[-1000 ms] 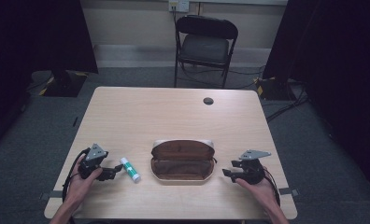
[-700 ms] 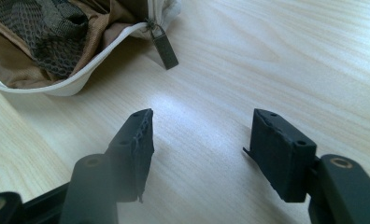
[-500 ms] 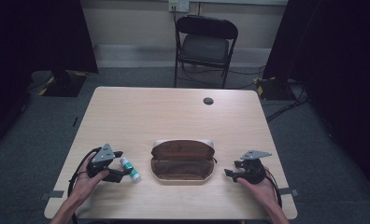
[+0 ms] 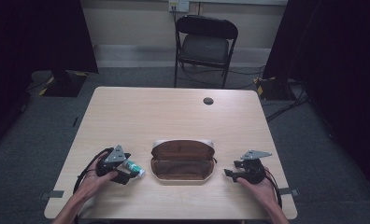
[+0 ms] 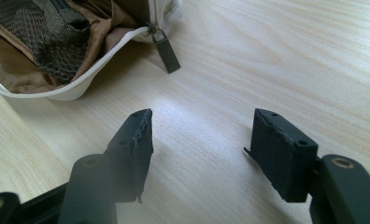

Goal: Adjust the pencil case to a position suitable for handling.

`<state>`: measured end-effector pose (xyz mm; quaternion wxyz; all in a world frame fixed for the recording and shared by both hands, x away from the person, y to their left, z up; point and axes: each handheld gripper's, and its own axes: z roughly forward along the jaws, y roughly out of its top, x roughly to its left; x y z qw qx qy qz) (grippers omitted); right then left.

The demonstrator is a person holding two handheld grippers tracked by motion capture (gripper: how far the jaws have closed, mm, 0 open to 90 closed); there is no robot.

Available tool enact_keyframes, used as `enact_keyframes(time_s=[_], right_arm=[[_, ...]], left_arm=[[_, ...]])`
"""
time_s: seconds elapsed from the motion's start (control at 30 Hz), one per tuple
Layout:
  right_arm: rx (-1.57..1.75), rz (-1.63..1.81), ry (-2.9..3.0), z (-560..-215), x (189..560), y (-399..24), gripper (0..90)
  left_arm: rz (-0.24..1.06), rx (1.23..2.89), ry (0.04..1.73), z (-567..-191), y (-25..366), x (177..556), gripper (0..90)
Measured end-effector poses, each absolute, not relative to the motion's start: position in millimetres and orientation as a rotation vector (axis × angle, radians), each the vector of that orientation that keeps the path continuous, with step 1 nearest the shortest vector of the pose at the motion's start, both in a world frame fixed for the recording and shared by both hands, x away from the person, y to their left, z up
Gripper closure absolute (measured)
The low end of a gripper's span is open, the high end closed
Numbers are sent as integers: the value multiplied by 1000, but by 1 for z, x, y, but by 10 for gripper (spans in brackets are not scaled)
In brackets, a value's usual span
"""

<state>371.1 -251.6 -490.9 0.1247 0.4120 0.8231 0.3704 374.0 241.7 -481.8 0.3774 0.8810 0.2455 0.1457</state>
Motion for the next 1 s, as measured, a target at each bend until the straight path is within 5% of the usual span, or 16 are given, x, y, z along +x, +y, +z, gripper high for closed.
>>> enact_keyframes(time_s=[0.4,1.0], right_arm=[[1157,1080,2357,-495,366,-249,386],[1128,1054,2306,-499,362,-241,347]], left_arm=[[355,2248,630,-485,240,372,222],[329,2285,658,-487,237,367,449]])
